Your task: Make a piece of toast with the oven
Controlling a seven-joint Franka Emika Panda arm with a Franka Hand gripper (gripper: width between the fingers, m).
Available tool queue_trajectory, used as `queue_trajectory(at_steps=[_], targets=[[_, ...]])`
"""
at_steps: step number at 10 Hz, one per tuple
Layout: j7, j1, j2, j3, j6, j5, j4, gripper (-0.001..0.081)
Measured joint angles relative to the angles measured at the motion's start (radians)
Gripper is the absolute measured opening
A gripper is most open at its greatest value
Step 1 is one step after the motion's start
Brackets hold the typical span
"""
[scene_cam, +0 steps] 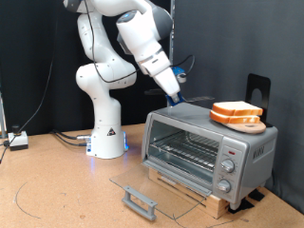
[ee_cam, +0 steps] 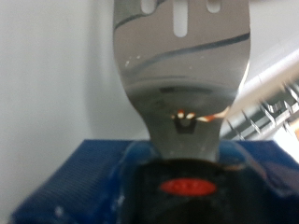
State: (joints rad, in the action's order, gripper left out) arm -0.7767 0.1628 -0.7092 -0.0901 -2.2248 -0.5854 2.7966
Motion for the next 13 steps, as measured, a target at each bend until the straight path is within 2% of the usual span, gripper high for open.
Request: queue_trajectory(at_steps=[3,5,7,9,11,13], targets=[[-0.027,-0.089,-0.008,-0.072,0.120,0.110,-0.010,0.0395],[-0.074,-0.123,-0.015,-0.120,0.124,0.115,-0.009,0.0395],[-0.093,-0.113,-0.012,-0.115,0.128,0.115,-0.013,0.0395],[-0.111,-0.091,-0.008,-0.072,0.113,0.143,-0.042,0.0395],[-0.068,-0.090,0.031,-0.012,0.114,0.209,-0.101,0.0395],[-0.014,-0.095,0.102,0.023,0.136,0.273,-0.165,0.0395]])
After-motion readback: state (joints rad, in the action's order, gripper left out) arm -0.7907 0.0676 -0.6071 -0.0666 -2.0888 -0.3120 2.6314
